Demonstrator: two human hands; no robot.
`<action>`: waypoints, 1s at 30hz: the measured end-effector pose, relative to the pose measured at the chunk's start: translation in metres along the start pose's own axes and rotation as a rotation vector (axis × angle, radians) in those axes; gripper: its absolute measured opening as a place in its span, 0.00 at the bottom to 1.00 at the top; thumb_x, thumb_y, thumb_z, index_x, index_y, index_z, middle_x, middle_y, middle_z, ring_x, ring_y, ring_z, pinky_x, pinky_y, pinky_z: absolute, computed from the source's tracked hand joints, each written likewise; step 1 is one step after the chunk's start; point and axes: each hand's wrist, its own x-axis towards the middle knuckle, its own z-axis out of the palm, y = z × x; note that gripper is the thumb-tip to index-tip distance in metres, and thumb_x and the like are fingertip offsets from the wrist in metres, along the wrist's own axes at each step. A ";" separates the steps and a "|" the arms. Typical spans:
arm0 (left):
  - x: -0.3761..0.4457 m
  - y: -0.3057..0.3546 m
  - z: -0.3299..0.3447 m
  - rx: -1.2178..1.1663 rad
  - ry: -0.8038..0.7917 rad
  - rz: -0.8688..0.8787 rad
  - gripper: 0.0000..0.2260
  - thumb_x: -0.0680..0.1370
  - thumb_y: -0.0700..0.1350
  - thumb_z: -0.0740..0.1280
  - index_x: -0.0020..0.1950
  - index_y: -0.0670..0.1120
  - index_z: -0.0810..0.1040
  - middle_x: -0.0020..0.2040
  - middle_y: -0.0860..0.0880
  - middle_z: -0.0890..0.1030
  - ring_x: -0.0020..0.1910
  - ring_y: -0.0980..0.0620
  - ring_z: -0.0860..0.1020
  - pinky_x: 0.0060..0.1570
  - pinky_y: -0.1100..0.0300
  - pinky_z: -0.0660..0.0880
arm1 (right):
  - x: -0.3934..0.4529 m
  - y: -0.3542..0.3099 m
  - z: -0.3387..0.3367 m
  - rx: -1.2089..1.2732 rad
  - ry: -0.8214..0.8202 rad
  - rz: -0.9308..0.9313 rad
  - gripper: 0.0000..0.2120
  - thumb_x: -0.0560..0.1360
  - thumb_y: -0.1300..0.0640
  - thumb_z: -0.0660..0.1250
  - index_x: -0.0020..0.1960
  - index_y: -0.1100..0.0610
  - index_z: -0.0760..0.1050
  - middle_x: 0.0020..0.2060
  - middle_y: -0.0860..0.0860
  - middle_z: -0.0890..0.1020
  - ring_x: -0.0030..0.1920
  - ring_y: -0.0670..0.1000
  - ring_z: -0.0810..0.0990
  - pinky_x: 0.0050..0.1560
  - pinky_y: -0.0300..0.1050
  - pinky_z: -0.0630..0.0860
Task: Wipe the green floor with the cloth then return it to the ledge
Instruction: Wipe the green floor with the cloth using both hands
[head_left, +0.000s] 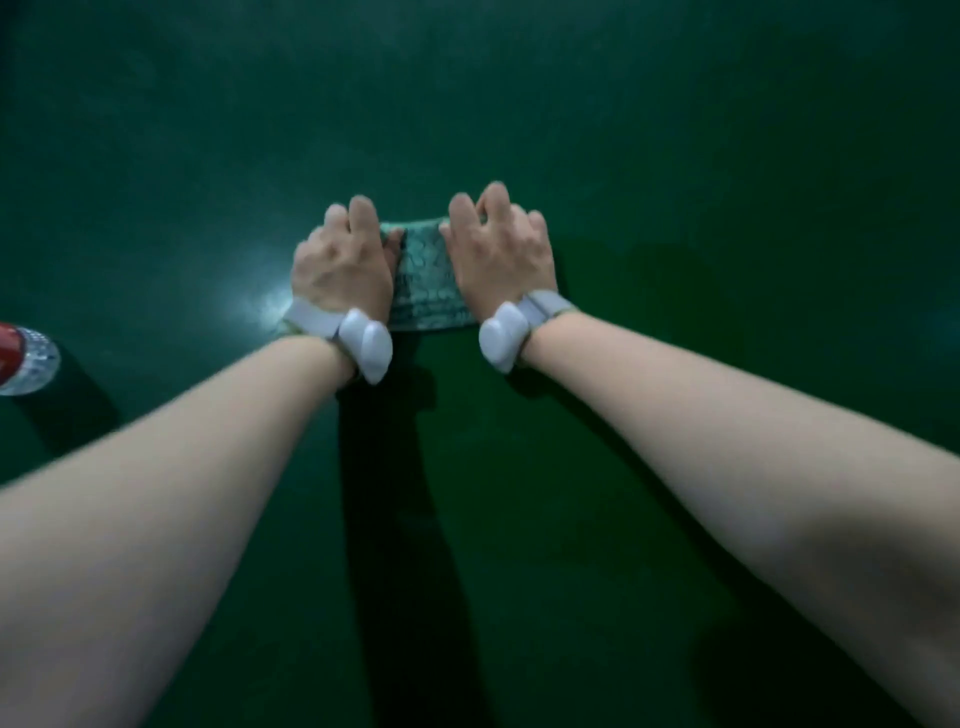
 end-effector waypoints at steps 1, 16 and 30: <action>0.016 0.003 0.003 0.018 -0.021 -0.030 0.20 0.86 0.54 0.58 0.66 0.38 0.69 0.58 0.36 0.76 0.53 0.33 0.78 0.51 0.41 0.73 | 0.014 0.004 0.003 -0.002 -0.025 -0.003 0.12 0.85 0.49 0.57 0.61 0.55 0.73 0.55 0.56 0.76 0.46 0.60 0.80 0.53 0.56 0.71; -0.201 0.012 -0.014 -0.086 0.046 -0.131 0.13 0.85 0.53 0.63 0.51 0.44 0.72 0.43 0.42 0.74 0.38 0.38 0.74 0.41 0.43 0.69 | -0.187 -0.023 -0.047 0.093 0.045 0.152 0.09 0.84 0.51 0.67 0.48 0.54 0.80 0.44 0.55 0.78 0.37 0.56 0.76 0.39 0.53 0.73; 0.037 0.082 0.025 0.071 -0.110 0.000 0.14 0.85 0.53 0.56 0.65 0.46 0.69 0.57 0.43 0.77 0.53 0.39 0.80 0.48 0.48 0.66 | 0.016 0.077 -0.005 -0.097 -0.006 0.101 0.15 0.86 0.46 0.55 0.60 0.55 0.74 0.55 0.58 0.76 0.49 0.61 0.80 0.54 0.56 0.71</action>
